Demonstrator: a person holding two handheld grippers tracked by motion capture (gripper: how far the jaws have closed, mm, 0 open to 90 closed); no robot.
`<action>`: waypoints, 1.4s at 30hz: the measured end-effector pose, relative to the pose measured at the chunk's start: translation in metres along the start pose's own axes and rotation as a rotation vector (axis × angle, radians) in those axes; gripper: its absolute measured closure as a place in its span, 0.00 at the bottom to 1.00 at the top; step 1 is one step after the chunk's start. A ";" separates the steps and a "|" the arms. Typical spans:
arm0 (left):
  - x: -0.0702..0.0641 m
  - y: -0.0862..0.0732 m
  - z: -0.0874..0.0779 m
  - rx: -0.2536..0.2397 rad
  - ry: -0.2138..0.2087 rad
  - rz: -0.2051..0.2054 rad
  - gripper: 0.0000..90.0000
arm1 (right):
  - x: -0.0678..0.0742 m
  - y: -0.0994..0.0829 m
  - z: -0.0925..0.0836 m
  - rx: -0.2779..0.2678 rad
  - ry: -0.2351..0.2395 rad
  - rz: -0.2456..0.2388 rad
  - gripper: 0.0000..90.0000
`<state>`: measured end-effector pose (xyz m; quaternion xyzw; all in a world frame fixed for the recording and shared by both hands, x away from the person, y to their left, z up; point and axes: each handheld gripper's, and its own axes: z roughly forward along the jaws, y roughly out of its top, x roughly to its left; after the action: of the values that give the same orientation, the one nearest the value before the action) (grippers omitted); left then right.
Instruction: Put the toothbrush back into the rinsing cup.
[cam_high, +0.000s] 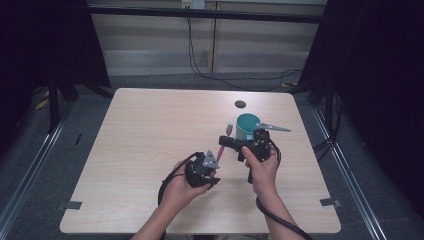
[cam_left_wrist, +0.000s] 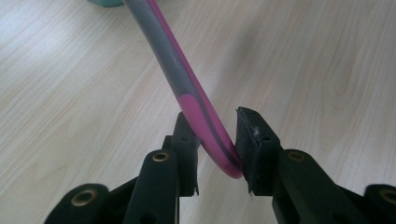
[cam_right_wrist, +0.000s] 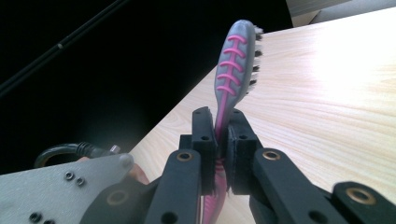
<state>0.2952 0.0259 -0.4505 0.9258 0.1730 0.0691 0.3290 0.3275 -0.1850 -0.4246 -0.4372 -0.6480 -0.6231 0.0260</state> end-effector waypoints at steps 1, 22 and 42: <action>0.000 0.001 0.000 -0.001 0.000 0.003 0.77 | 0.000 0.000 0.000 -0.001 -0.003 -0.004 0.94; 0.006 -0.016 0.003 -0.031 -0.061 -0.058 0.48 | 0.002 0.005 -0.006 0.013 -0.026 -0.080 0.94; 0.034 -0.054 -0.009 -0.040 -0.020 -0.101 0.25 | 0.000 0.013 -0.025 0.027 -0.080 -0.141 0.94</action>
<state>0.3094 0.0827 -0.4767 0.9098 0.2147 0.0465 0.3521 0.3228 -0.2074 -0.4087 -0.4144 -0.6861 -0.5967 -0.0380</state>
